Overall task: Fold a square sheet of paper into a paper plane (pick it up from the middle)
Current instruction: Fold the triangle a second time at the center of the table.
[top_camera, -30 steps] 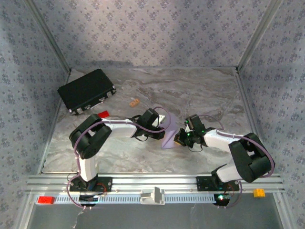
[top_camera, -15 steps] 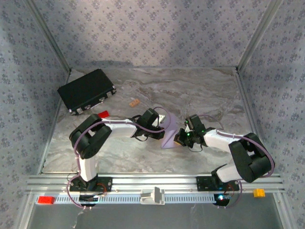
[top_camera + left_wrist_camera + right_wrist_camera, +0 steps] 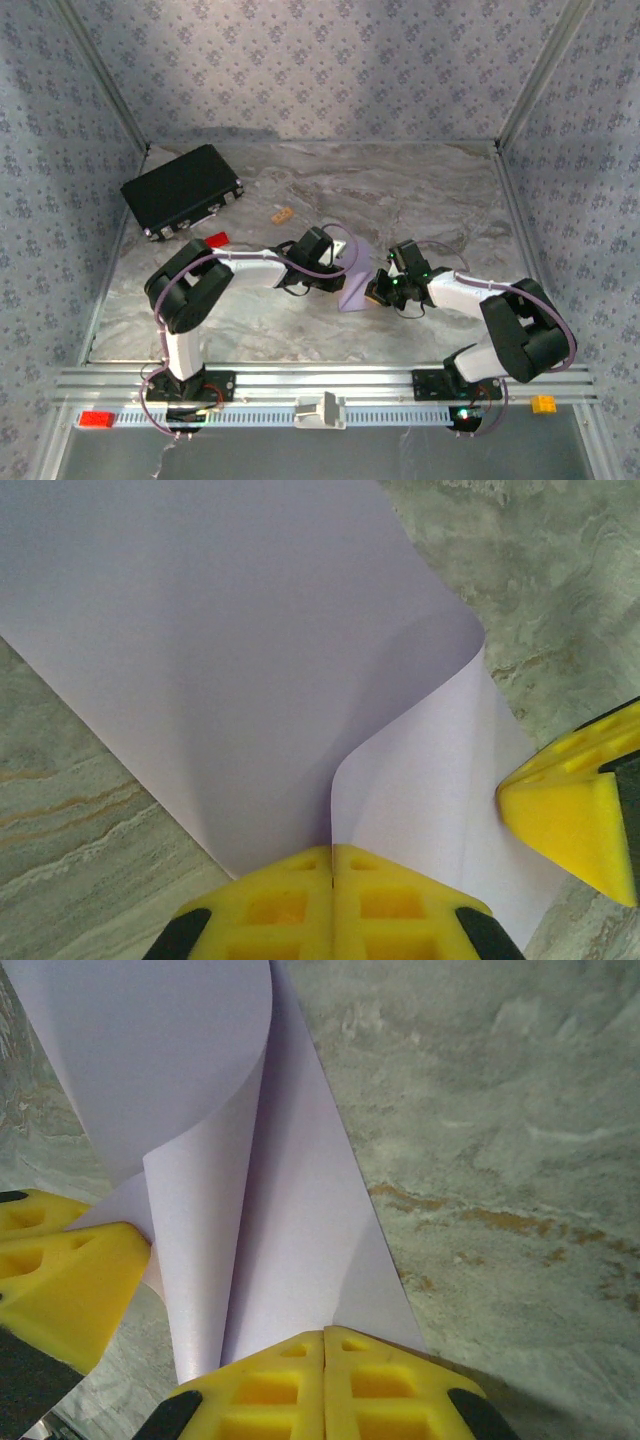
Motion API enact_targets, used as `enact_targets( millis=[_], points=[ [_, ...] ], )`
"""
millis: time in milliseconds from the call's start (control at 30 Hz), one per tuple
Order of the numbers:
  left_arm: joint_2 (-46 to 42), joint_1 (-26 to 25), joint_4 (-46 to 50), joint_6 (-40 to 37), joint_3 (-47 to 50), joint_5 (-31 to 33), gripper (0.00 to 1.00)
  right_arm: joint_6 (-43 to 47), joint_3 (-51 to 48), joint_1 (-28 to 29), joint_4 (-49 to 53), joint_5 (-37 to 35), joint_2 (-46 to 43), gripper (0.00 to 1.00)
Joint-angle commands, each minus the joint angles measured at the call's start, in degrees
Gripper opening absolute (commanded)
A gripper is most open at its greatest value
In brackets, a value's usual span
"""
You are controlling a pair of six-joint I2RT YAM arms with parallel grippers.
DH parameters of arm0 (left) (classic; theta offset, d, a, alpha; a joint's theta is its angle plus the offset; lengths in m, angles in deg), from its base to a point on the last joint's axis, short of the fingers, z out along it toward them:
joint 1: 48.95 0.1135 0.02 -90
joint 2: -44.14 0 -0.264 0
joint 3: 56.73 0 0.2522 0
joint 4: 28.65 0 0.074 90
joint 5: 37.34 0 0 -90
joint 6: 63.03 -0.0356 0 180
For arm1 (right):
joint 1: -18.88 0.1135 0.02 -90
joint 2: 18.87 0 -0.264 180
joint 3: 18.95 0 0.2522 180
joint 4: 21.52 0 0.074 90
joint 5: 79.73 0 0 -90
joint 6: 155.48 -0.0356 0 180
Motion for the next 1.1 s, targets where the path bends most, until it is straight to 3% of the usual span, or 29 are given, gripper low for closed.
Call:
enact_targets(
  millis=[0,1067],
  points=[
    [-0.9,0.3,0.7,0.2,-0.8,-0.3,0.0,0.7,0.1,0.4,4.8,-2.4,0.8,0.07],
    [-1.0,0.3,-1.5,-0.5,-0.4,-0.7,0.0,0.7,0.0,0.5,4.8,-2.4,0.8,0.07]
  ],
)
